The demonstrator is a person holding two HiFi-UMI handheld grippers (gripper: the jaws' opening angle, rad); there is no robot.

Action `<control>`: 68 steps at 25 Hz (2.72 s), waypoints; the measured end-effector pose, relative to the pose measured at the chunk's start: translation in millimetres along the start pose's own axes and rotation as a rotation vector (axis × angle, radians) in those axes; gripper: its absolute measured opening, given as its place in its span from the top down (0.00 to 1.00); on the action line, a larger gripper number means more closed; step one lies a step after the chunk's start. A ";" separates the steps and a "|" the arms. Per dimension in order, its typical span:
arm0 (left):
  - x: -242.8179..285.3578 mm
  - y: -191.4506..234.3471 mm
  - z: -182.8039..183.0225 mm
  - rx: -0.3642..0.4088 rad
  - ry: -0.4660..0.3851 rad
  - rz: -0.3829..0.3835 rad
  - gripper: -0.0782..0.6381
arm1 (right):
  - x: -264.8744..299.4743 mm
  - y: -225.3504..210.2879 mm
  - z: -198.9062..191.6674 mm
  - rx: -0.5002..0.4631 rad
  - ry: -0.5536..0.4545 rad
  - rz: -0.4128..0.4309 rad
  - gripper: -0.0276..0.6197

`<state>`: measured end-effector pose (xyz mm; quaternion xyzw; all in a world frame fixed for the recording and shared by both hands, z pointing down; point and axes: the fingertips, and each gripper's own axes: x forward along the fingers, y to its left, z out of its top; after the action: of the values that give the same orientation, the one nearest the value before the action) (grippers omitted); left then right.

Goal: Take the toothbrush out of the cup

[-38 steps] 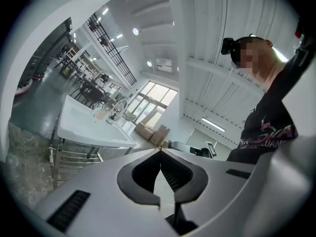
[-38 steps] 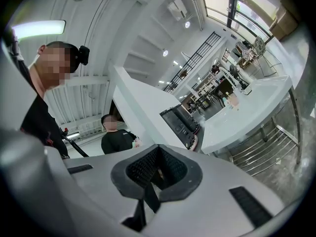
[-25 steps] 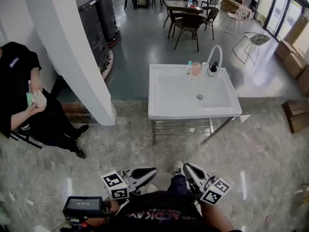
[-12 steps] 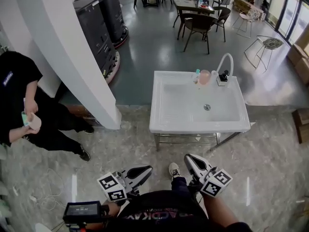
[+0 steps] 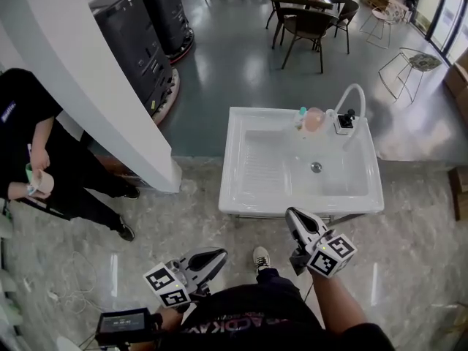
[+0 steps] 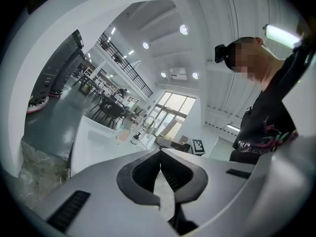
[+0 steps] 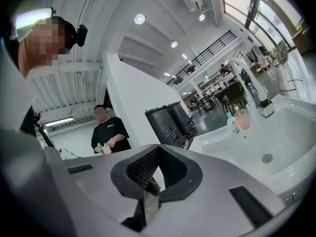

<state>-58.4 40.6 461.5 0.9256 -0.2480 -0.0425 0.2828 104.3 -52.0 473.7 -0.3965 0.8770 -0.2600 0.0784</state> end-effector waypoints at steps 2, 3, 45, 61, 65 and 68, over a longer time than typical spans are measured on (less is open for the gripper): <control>8.4 7.0 0.7 -0.004 0.001 0.006 0.88 | 8.7 -18.5 6.9 -0.023 0.001 -0.019 0.94; 12.1 10.1 1.6 -0.007 0.000 0.010 0.88 | 12.7 -28.1 11.1 -0.035 0.000 -0.034 0.94; 61.2 91.1 46.9 -0.083 -0.018 0.187 0.88 | 148.7 -359.2 91.9 -0.299 0.107 -0.730 0.89; 73.0 98.2 42.3 -0.114 -0.032 0.209 0.88 | 165.0 -393.1 109.1 -0.295 0.105 -0.780 0.89; 75.0 98.0 41.9 -0.119 -0.033 0.217 0.88 | 169.2 -398.0 114.3 -0.298 0.102 -0.778 0.89; 76.3 98.2 41.4 -0.123 -0.034 0.221 0.88 | 171.7 -401.3 116.9 -0.300 0.106 -0.778 0.89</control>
<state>-43.5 -87.5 485.0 0.8727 -0.3502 -0.0419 0.3377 291.6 -445.2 593.7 -0.6913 0.6927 -0.1596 -0.1296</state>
